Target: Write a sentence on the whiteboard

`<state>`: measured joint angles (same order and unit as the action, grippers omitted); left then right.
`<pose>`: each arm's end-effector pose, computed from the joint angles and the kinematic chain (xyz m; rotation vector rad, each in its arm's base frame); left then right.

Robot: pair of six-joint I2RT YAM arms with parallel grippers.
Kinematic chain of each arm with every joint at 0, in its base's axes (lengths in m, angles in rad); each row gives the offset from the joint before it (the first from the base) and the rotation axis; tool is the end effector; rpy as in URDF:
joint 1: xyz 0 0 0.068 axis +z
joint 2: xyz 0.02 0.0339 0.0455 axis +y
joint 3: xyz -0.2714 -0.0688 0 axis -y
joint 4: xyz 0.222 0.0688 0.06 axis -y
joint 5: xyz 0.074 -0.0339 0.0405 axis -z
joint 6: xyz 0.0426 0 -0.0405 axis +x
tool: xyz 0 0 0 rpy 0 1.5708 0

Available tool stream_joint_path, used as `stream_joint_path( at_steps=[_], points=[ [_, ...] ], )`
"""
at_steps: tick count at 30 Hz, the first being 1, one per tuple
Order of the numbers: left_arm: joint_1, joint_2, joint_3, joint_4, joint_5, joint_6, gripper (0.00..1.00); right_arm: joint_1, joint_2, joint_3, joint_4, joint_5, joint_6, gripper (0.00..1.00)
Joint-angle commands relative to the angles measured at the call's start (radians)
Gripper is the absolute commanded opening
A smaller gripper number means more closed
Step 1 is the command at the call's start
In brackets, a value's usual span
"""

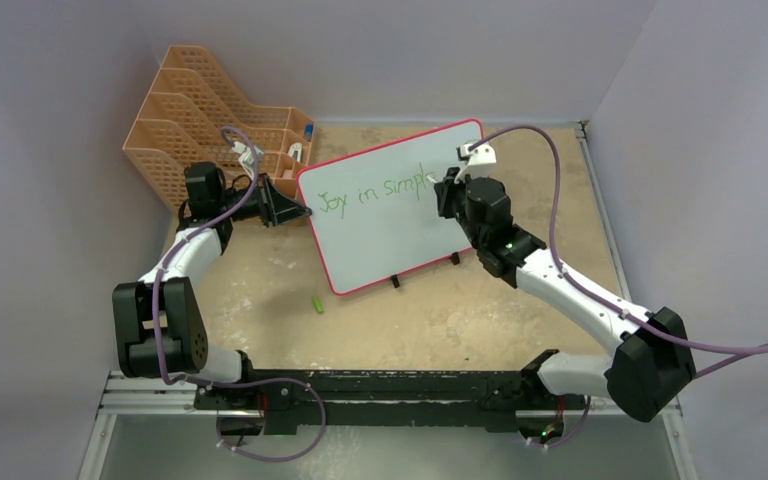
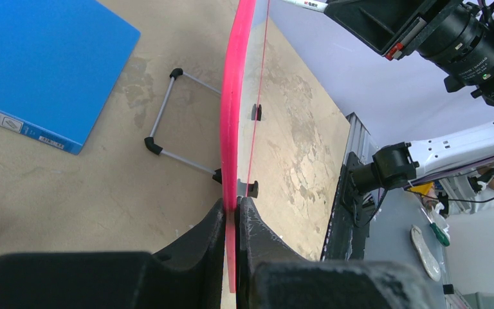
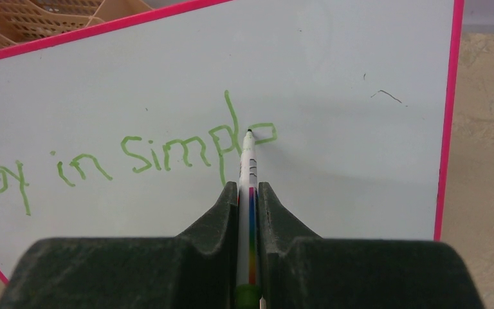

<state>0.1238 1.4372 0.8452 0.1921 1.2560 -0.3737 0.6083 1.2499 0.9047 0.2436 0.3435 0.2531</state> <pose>0.2847 -0.0054 0.2744 0.3790 1.8710 -1.3813 0.2356 0.1466 0.3408 -0.0373 1.6789 0.3641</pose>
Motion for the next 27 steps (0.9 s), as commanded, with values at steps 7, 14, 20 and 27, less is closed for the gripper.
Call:
stream_joint_path(
  at_steps=[7,14,20,27],
  points=[
    [-0.007,-0.020,0.033,-0.007,-0.004,0.025,0.00,-0.002,-0.032,0.011,-0.043,-0.031,0.008,0.00],
    [-0.007,-0.020,0.033,-0.008,-0.004,0.026,0.00,-0.002,-0.031,0.001,-0.066,-0.007,0.005,0.00],
    [-0.007,-0.020,0.033,-0.007,-0.004,0.025,0.00,-0.002,-0.029,-0.006,-0.079,0.028,0.006,0.00],
    [-0.007,-0.020,0.034,-0.006,-0.003,0.025,0.00,-0.002,-0.027,-0.012,-0.087,0.077,0.009,0.00]
  ],
)
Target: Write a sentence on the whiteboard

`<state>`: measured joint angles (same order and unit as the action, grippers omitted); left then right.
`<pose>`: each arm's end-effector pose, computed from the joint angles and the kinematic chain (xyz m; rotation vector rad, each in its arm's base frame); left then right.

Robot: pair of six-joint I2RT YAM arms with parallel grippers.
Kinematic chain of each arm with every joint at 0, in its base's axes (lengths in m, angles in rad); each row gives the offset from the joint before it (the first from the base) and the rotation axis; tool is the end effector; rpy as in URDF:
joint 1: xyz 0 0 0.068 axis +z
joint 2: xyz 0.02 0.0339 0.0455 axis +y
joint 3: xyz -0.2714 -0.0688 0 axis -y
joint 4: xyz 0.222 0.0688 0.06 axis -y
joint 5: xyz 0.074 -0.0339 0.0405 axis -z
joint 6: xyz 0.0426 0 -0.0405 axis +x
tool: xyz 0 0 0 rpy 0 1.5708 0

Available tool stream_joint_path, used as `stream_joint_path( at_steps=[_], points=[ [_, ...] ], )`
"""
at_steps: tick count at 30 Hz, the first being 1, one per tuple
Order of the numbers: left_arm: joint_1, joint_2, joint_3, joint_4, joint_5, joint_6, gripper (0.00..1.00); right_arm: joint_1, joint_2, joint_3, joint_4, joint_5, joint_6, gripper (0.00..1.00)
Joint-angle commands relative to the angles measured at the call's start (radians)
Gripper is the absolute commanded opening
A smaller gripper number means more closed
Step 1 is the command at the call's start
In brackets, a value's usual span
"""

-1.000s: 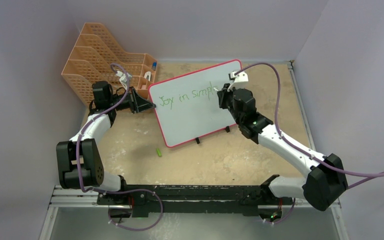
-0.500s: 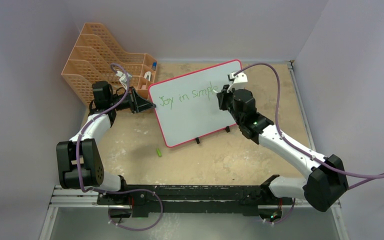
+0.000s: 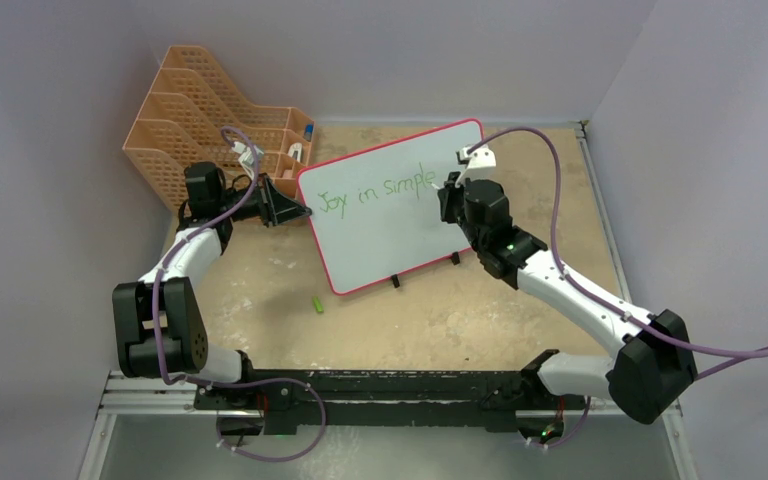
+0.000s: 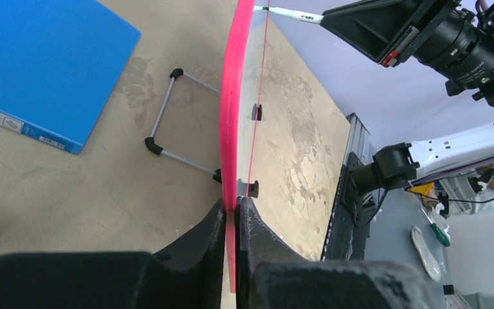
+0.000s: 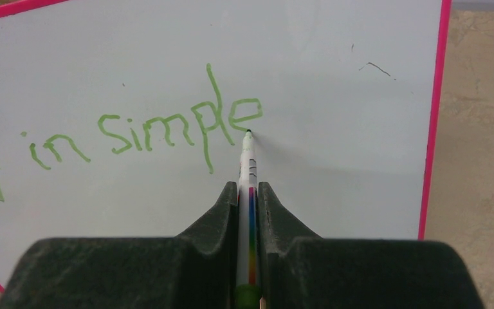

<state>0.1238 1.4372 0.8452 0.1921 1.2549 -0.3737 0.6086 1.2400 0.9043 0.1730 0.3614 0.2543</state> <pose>0.2847 -0.0054 0.2744 0.3782 1.8713 -1.3802 0.2331 0.1440 0.3353 -0.0403 1.7333 0.3241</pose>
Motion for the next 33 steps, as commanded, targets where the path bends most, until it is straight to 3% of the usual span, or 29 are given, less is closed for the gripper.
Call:
stream_joint_path(
  at_steps=[1,18,33],
  points=[
    [-0.006,-0.020,0.034,-0.006,-0.002,0.025,0.00,-0.003,-0.017,-0.012,-0.016,0.062,0.007,0.00],
    [-0.008,-0.021,0.032,-0.006,-0.005,0.025,0.00,-0.003,-0.089,-0.027,0.031,0.021,0.001,0.00],
    [-0.006,-0.023,0.034,-0.011,-0.006,0.027,0.00,-0.002,-0.129,-0.045,0.034,0.087,0.007,0.00]
  ],
)
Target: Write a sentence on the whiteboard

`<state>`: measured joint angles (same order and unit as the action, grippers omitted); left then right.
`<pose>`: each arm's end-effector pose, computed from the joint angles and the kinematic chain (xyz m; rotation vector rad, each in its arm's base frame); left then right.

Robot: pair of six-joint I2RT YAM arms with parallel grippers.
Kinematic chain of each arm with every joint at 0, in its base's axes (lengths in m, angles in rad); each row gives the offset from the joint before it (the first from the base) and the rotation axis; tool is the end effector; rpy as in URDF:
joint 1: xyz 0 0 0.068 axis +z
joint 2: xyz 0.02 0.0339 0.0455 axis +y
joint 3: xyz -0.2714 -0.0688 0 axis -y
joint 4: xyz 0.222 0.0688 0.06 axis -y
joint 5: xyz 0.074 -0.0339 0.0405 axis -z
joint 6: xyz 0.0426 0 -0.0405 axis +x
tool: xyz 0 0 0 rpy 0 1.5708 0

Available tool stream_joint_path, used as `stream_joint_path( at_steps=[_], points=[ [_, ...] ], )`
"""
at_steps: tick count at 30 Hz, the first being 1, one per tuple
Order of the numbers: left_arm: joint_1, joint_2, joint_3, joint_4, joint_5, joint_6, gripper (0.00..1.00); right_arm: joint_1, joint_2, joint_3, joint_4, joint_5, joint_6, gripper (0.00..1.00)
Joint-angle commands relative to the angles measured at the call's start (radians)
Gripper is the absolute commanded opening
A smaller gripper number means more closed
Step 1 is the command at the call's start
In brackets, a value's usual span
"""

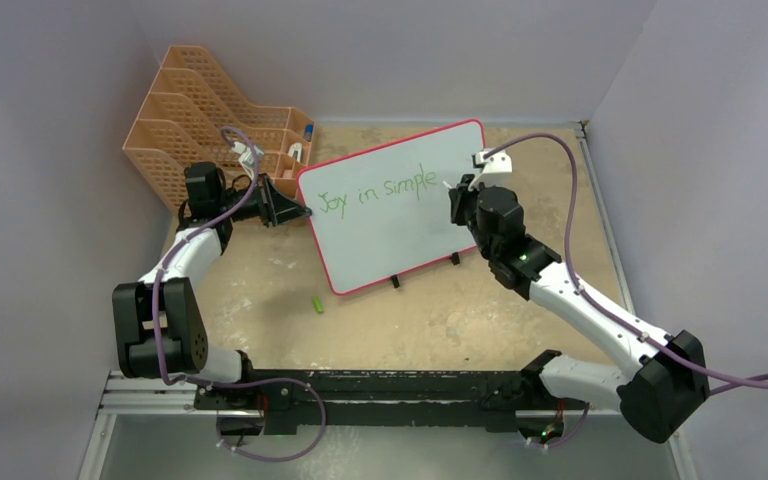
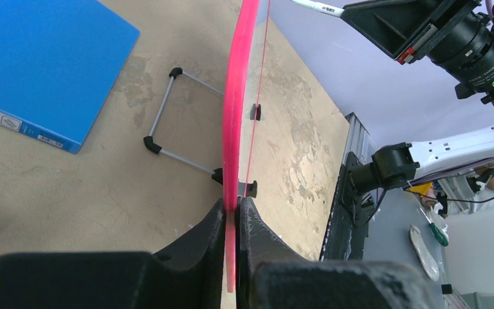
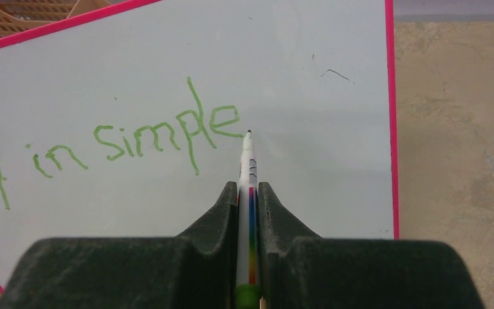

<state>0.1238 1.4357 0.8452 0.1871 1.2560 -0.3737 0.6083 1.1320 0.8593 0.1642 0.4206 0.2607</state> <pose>0.2843 -0.0054 0.2744 0.3766 1.8735 -1.3831 0.2125 0.1268 0.3450 0.0258 1.6786 0.3033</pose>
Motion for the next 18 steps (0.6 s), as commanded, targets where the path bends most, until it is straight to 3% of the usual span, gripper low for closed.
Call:
stream_joint_path(
  at_steps=[1,12,18],
  points=[
    [-0.007,-0.021,0.034,-0.006,-0.007,0.027,0.00,-0.002,-0.021,0.000,0.047,0.033,0.000,0.00],
    [-0.007,-0.021,0.034,-0.004,-0.013,0.025,0.00,0.008,-0.055,-0.032,0.083,-0.032,-0.030,0.00],
    [-0.008,-0.025,0.032,-0.003,-0.013,0.024,0.00,0.094,-0.055,-0.056,0.089,-0.033,-0.015,0.00]
  ],
)
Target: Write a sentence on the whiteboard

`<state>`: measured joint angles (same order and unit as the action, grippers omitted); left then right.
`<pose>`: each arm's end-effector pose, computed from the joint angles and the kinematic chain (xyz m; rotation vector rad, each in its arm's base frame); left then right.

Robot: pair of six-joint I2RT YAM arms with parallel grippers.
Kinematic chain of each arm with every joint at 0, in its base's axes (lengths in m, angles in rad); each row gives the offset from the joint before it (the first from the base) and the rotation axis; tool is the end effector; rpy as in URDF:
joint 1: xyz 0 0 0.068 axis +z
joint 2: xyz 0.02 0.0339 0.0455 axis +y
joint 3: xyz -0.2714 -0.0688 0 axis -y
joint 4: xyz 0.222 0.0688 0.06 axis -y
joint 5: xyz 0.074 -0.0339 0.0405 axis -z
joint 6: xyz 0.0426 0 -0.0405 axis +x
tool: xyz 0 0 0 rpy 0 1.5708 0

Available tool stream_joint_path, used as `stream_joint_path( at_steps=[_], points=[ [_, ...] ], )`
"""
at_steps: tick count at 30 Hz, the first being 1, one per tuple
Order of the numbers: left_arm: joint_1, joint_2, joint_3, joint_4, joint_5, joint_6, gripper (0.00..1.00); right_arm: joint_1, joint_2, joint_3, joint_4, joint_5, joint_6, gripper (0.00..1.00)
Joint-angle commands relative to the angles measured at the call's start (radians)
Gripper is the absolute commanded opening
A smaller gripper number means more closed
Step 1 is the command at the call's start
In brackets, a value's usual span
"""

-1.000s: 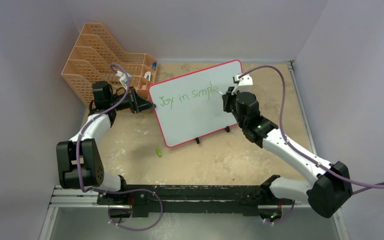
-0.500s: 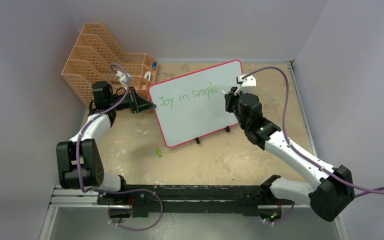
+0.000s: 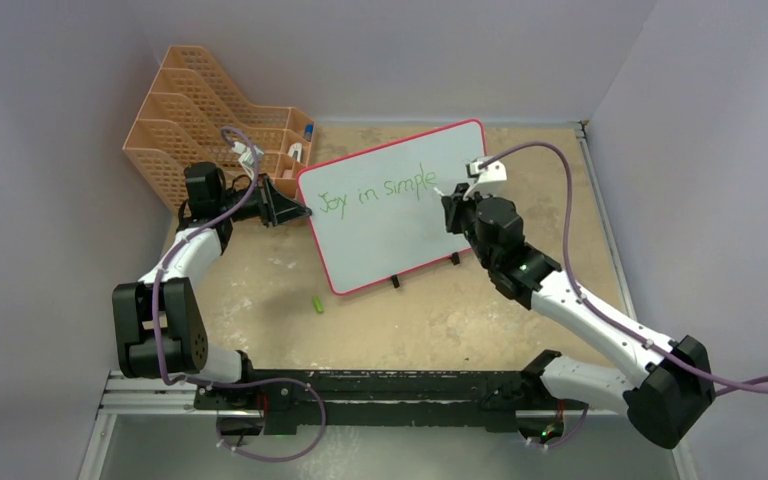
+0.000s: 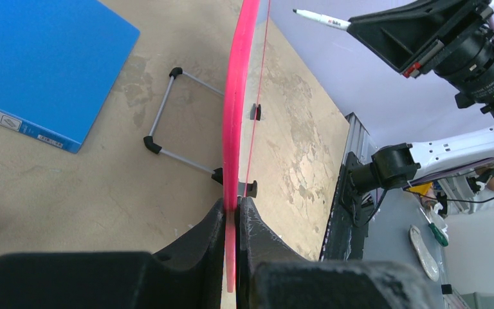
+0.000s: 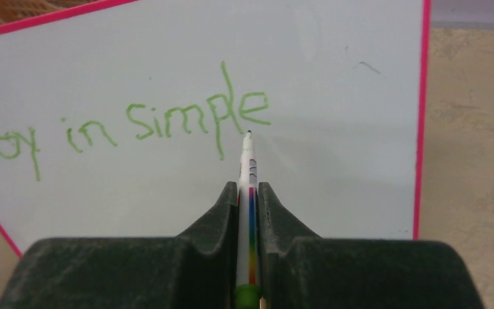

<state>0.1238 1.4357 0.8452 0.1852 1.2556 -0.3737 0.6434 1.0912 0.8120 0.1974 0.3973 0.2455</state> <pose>0.2842 -0.0054 0.2743 0.3750 1.8750 -1.3838 0.2000 0.1294 0.3415 -0.0258 1.6576 0.3495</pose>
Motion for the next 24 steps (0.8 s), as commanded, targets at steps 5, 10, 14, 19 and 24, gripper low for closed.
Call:
stream_joint_path(
  at_steps=[5,10,14,19,24],
  points=[
    [-0.008,-0.027,0.031,0.002,-0.013,0.019,0.00,0.156,0.008,-0.020,0.093,0.021,0.001,0.00],
    [-0.008,-0.026,0.031,0.008,-0.012,0.015,0.00,0.195,0.029,-0.025,0.136,0.003,0.005,0.00],
    [-0.007,-0.024,0.032,0.012,-0.012,0.013,0.00,0.221,0.048,-0.028,0.158,-0.007,0.005,0.00],
    [-0.009,-0.022,0.032,0.010,-0.014,0.013,0.00,0.247,0.069,-0.033,0.180,-0.021,0.006,0.00],
    [-0.008,-0.018,0.033,0.007,-0.016,0.013,0.00,0.258,0.090,-0.033,0.189,-0.021,0.002,0.00]
  ],
)
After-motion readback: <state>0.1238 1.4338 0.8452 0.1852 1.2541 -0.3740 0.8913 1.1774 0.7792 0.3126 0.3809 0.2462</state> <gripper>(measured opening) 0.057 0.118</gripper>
